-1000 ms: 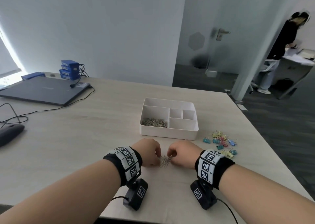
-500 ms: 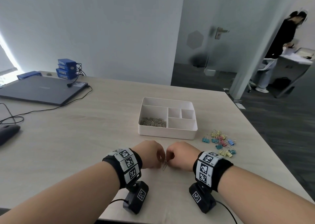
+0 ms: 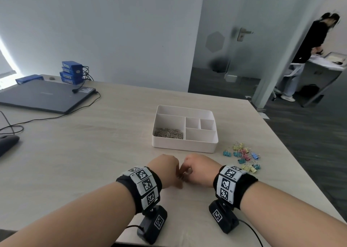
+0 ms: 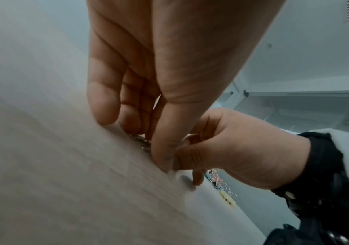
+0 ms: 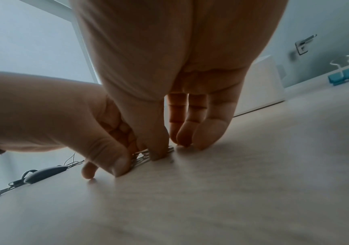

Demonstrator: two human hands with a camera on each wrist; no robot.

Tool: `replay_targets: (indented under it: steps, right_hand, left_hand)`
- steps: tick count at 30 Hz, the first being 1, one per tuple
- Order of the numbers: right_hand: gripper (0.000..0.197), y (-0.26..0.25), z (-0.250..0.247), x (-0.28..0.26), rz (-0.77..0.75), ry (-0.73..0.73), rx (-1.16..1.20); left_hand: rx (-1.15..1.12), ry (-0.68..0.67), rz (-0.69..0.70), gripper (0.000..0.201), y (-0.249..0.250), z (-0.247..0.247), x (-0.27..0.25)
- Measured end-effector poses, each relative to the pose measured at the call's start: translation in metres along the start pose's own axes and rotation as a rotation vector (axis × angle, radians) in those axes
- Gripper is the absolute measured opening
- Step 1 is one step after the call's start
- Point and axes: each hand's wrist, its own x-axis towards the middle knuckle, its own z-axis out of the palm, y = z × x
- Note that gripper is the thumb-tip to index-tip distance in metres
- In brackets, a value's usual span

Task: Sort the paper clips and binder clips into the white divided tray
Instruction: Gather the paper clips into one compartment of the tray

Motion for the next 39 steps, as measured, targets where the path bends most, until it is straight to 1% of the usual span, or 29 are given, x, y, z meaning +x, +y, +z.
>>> replay_targets:
  steps: [3, 5, 8, 12, 15, 19, 24, 26, 27, 31, 33, 36, 39]
  right_hand:
    - [0.025, -0.002, -0.002, -0.001, 0.02, -0.001, -0.024]
    - [0.022, -0.002, -0.001, -0.002, 0.054, -0.006, -0.03]
    - [0.02, -0.005, -0.001, -0.001, 0.101, 0.0, -0.039]
    - [0.021, -0.006, -0.001, 0.001, 0.15, 0.01, -0.032]
    - [0.019, -0.004, -0.001, 0.002, 0.174, 0.023, 0.016]
    - [0.019, -0.001, -0.002, 0.005, 0.193, 0.004, 0.095]
    - [0.016, 0.006, -0.004, 0.006, 0.203, -0.01, 0.13]
    - [0.011, 0.011, -0.005, 0.007, 0.214, -0.006, 0.156]
    - [0.01, 0.012, -0.005, 0.007, 0.217, -0.01, 0.164]
    - [0.013, 0.014, -0.003, 0.011, 0.217, -0.028, 0.159]
    - [0.007, 0.014, -0.004, 0.014, 0.208, -0.022, 0.169]
    - [0.004, 0.012, -0.01, 0.021, 0.2, 0.061, 0.278]
    - [0.007, 0.008, -0.022, 0.031, 0.194, 0.232, 0.398]
  left_hand:
    - [-0.003, 0.021, 0.02, 0.03, 0.001, -0.002, 0.001]
    - [0.013, 0.025, 0.032, 0.026, 0.002, -0.004, 0.001]
    - [0.034, 0.0, 0.031, 0.025, 0.004, -0.007, 0.003]
    - [0.051, -0.03, 0.051, 0.03, 0.005, -0.011, 0.006]
    - [-0.027, -0.049, 0.053, 0.027, -0.001, -0.011, 0.009]
    - [-0.132, -0.062, 0.06, 0.019, -0.009, -0.013, 0.014]
    - [-0.232, -0.08, 0.053, 0.012, -0.023, -0.018, 0.02]
    - [-0.319, -0.042, 0.052, 0.01, -0.032, -0.026, 0.023]
    - [-0.352, 0.001, 0.058, 0.009, -0.037, -0.031, 0.025]
    - [-0.432, 0.243, 0.057, 0.006, -0.052, -0.058, 0.042]
    - [-0.451, 0.349, 0.039, 0.006, -0.058, -0.068, 0.052]
    - [-0.472, 0.437, -0.012, 0.005, -0.066, -0.072, 0.063]
    - [-0.463, 0.459, -0.067, 0.006, -0.072, -0.066, 0.069]
